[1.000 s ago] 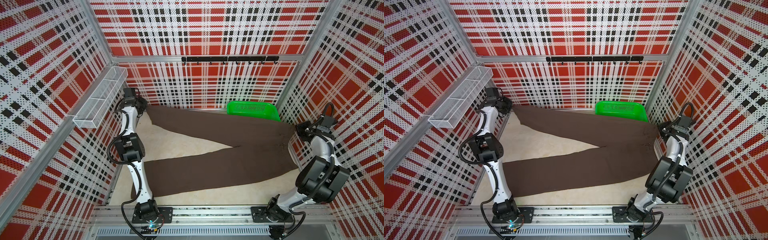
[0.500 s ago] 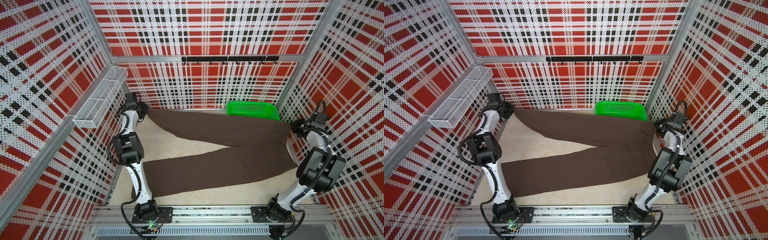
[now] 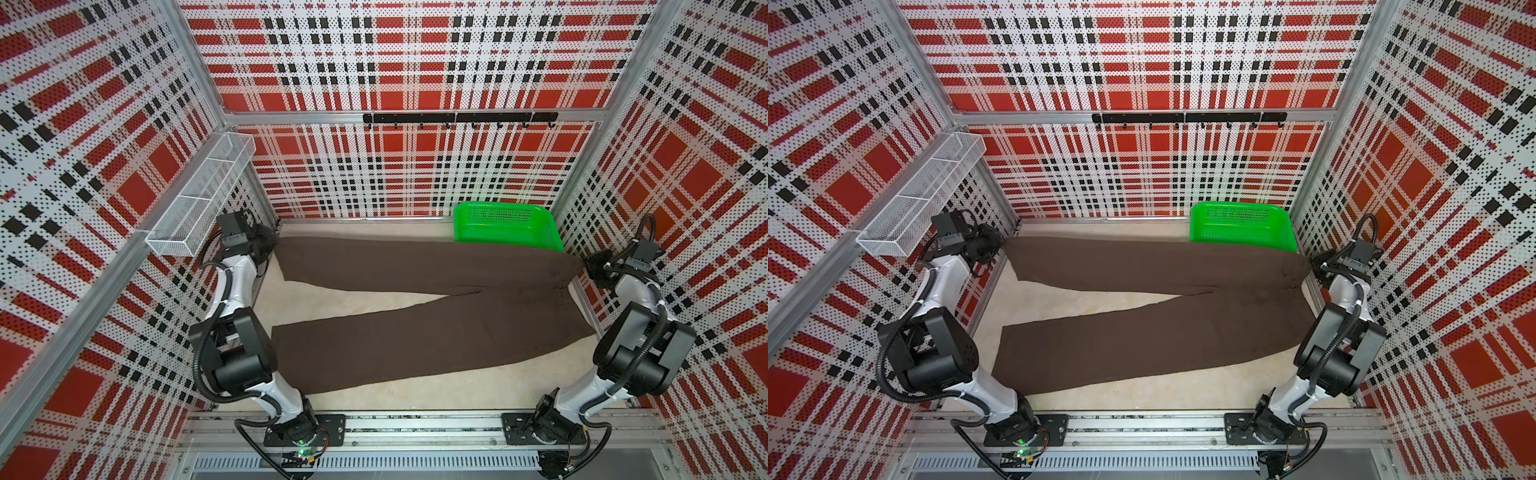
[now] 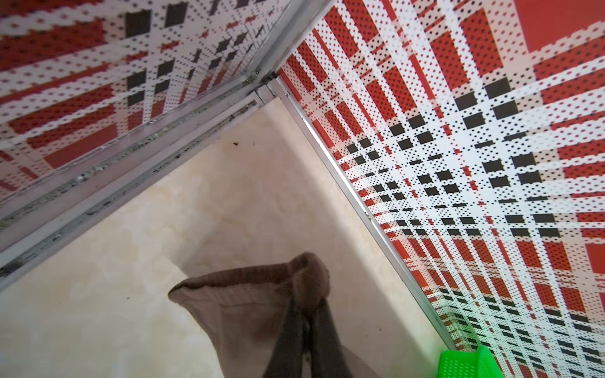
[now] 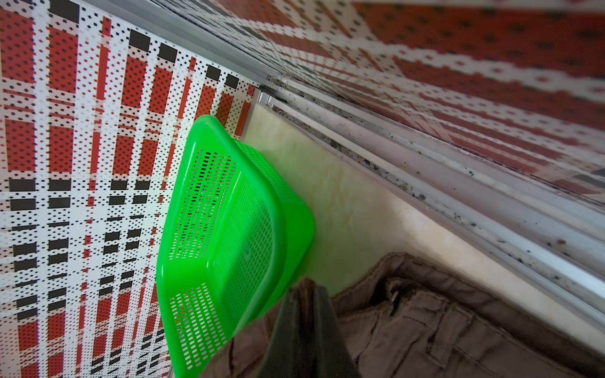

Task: Fold and stack the trousers
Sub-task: Fold the trousers at the center of the table.

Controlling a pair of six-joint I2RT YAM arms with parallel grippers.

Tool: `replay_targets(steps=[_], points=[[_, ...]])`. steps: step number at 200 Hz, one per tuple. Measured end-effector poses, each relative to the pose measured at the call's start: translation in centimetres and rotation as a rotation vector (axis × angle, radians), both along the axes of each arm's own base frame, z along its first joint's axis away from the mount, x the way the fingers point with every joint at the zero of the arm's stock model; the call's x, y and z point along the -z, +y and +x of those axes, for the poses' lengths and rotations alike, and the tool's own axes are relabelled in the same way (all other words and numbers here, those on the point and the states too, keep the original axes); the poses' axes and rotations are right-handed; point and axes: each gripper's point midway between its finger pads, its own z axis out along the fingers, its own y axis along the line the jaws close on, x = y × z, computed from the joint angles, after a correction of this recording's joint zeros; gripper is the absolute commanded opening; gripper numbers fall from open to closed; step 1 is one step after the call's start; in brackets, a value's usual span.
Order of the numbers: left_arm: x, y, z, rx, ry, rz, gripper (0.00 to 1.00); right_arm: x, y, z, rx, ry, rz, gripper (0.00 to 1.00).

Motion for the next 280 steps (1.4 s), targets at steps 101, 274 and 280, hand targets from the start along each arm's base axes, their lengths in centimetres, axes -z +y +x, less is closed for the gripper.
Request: replay_targets(steps=[101, 274, 280], points=[[0.2, -1.3, -7.5, -0.017, -0.012, 0.029, 0.0, -0.1, -0.2, -5.2, 0.039, 0.012, -0.039, 0.0], [-2.6, -2.1, -7.6, -0.032, -0.116, -0.064, 0.0, -2.9, 0.1, -3.2, 0.002, -0.056, -0.02, 0.0], [-2.2, -2.3, -8.3, -0.034, -0.115, -0.062, 0.0, -1.8, 0.2, -3.9, 0.01, -0.039, -0.007, 0.0]])
